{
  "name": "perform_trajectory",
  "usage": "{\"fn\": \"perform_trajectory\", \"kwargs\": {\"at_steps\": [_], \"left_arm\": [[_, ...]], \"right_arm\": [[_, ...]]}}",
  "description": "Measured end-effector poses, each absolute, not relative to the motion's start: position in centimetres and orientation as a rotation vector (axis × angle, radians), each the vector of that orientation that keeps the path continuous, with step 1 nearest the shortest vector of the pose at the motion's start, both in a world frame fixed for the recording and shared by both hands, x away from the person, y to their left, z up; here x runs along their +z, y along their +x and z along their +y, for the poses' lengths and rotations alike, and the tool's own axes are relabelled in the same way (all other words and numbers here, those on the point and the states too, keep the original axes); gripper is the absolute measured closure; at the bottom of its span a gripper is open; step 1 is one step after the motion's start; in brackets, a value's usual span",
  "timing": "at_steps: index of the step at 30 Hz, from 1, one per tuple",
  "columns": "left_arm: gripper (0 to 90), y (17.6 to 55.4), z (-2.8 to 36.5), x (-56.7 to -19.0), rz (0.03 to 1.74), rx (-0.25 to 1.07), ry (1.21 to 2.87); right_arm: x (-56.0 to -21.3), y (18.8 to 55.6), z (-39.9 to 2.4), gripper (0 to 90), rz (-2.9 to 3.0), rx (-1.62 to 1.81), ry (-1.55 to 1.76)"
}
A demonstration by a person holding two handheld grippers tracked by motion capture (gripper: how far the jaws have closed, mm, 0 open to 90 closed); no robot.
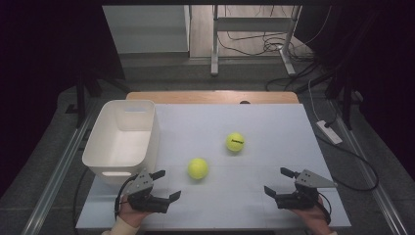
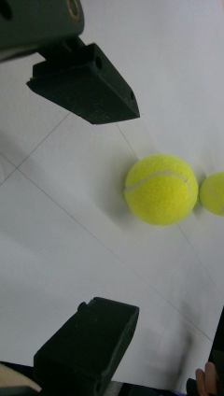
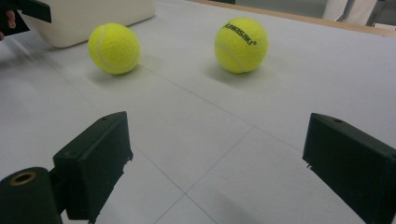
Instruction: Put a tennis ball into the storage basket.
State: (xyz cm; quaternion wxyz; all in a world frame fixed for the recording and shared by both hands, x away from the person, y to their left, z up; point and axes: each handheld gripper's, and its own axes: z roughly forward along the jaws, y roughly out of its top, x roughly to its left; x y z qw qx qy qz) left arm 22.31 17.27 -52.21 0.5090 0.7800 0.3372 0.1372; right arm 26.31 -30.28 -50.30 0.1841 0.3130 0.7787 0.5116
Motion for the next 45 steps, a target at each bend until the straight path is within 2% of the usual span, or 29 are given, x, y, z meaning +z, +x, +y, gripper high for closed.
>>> {"fn": "perform_trajectory", "kwargs": {"at_steps": [28, 45], "left_arm": [[8.3, 22.3, 16.9, -51.2, 0.831, 0.346, 1.880], [8.0, 22.2, 16.0, -49.3, 0.858, 0.308, 1.927]], "right_arm": [[-50.4, 26.2, -30.6, 8.2, 2.198, 1.444, 0.893], [-50.4, 26.7, -29.9, 8.8, 2.222, 1.435, 0.875]]}}
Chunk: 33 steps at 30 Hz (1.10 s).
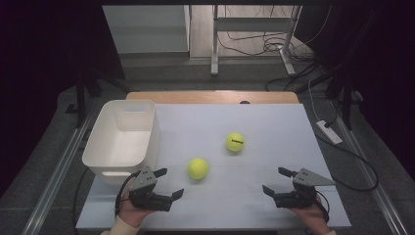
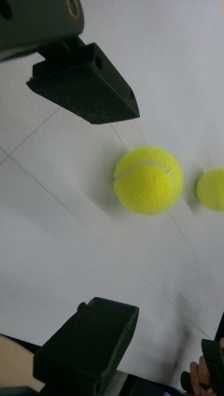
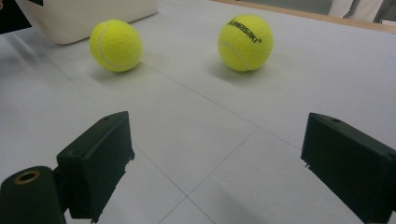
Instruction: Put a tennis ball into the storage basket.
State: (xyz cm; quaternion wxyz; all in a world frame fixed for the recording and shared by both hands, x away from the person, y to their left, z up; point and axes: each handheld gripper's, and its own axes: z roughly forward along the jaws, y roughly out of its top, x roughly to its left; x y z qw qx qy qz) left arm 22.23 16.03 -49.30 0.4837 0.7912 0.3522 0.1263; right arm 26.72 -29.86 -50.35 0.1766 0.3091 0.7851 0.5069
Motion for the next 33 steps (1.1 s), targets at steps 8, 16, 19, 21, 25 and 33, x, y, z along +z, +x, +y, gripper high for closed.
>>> {"fn": "perform_trajectory", "kwargs": {"at_steps": [8, 16, 19, 21, 25, 33], "left_arm": [[7.9, 22.5, 15.5, -48.7, 0.866, 0.320, 1.951], [7.6, 23.1, 15.0, -48.1, 0.866, 0.325, 1.967], [7.7, 23.3, 14.8, -47.9, 0.870, 0.338, 1.967], [7.7, 23.4, 14.7, -47.6, 0.866, 0.344, 1.960], [7.6, 23.8, 14.2, -46.9, 0.853, 0.350, 1.963], [7.4, 24.6, 13.3, -46.4, 0.858, 0.347, 1.981]], "right_arm": [[-50.4, 27.0, -29.7, 8.8, 2.228, 1.437, 0.871], [-50.4, 27.1, -29.7, 8.7, 2.231, 1.435, 0.885], [-50.4, 27.1, -29.7, 8.6, 2.230, 1.437, 0.885], [-50.4, 27.1, -29.7, 8.5, 2.232, 1.432, 0.882], [-50.3, 27.1, -29.7, 8.4, 2.231, 1.429, 0.883], [-50.4, 27.3, -29.7, 8.3, 2.225, 1.430, 0.881]]}}
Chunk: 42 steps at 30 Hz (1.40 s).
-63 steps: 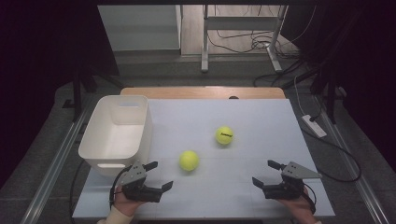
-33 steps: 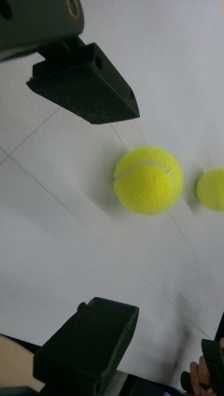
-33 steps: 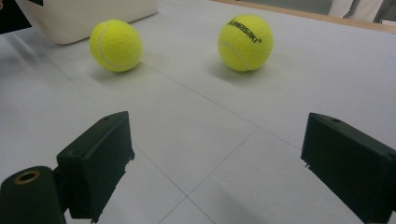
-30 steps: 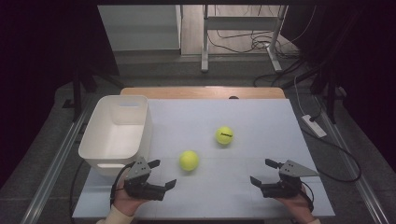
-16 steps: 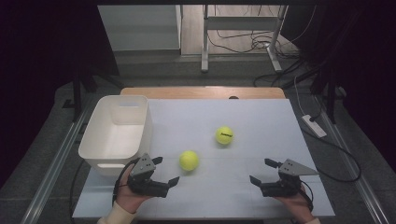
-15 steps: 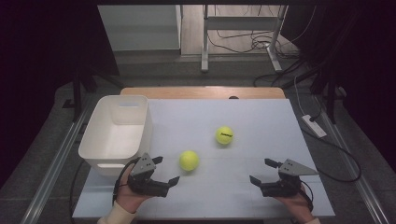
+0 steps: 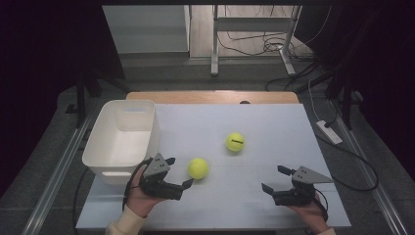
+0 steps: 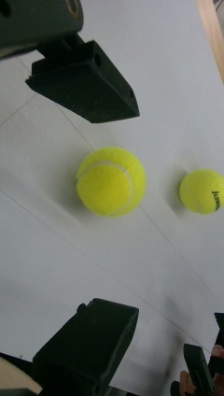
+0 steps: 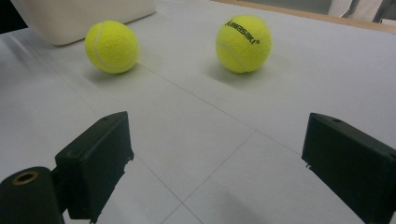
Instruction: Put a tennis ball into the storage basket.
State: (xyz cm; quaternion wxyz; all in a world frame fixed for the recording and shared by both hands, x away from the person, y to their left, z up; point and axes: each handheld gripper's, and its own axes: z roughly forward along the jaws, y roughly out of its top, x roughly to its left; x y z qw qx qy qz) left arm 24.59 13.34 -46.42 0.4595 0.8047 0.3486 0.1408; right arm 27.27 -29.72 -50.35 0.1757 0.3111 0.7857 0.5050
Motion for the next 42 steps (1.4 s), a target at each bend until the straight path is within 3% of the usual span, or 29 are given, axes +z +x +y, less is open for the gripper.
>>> {"fn": "perform_trajectory", "kwargs": {"at_steps": [42], "left_arm": [[5.4, 28.9, 9.6, -46.8, 0.906, 0.310, 2.070]], "right_arm": [[-50.5, 27.5, -29.5, 8.5, 2.240, 1.414, 0.859]]}}
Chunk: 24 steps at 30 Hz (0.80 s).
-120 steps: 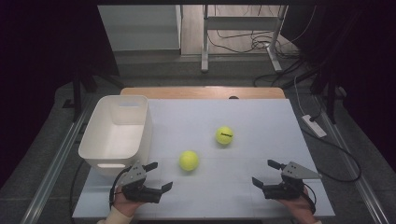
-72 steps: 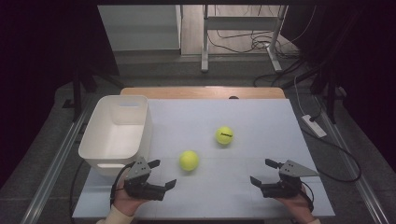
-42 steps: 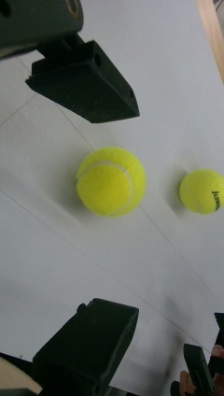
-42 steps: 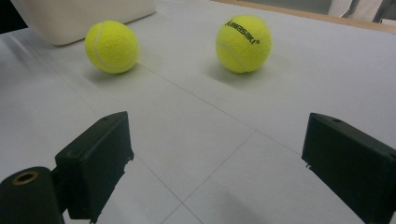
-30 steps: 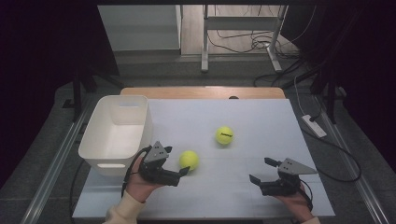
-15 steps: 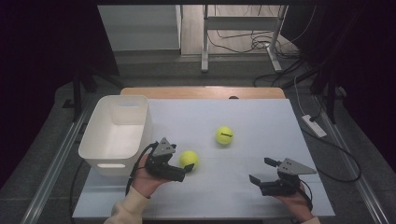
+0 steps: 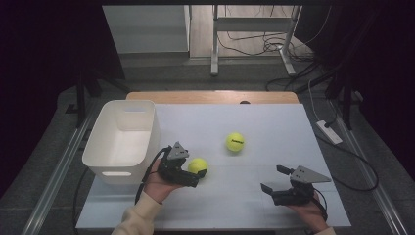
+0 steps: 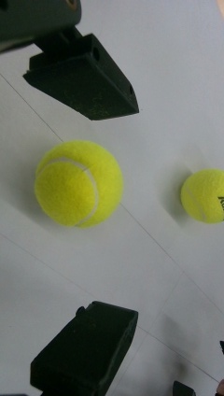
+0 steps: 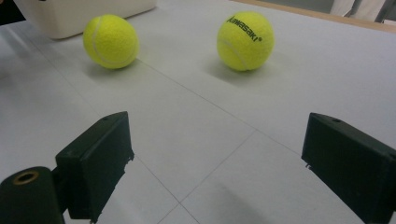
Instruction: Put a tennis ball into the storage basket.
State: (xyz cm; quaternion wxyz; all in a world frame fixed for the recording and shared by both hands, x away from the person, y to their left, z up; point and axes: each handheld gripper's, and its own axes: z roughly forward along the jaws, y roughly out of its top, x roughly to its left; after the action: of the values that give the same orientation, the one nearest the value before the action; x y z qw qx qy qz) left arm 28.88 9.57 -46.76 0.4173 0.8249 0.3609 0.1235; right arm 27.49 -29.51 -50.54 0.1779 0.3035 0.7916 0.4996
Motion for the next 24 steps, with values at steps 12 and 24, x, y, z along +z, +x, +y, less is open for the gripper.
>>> {"fn": "perform_trajectory", "kwargs": {"at_steps": [12, 24], "left_arm": [[4.8, 30.4, 8.2, -47.9, 0.916, 0.270, 2.120], [3.7, 31.0, 8.1, -48.8, 0.960, 0.257, 2.151]], "right_arm": [[-50.6, 27.6, -29.4, 8.4, 2.249, 1.397, 0.852], [-50.6, 27.5, -29.4, 8.4, 2.248, 1.396, 0.849]]}}
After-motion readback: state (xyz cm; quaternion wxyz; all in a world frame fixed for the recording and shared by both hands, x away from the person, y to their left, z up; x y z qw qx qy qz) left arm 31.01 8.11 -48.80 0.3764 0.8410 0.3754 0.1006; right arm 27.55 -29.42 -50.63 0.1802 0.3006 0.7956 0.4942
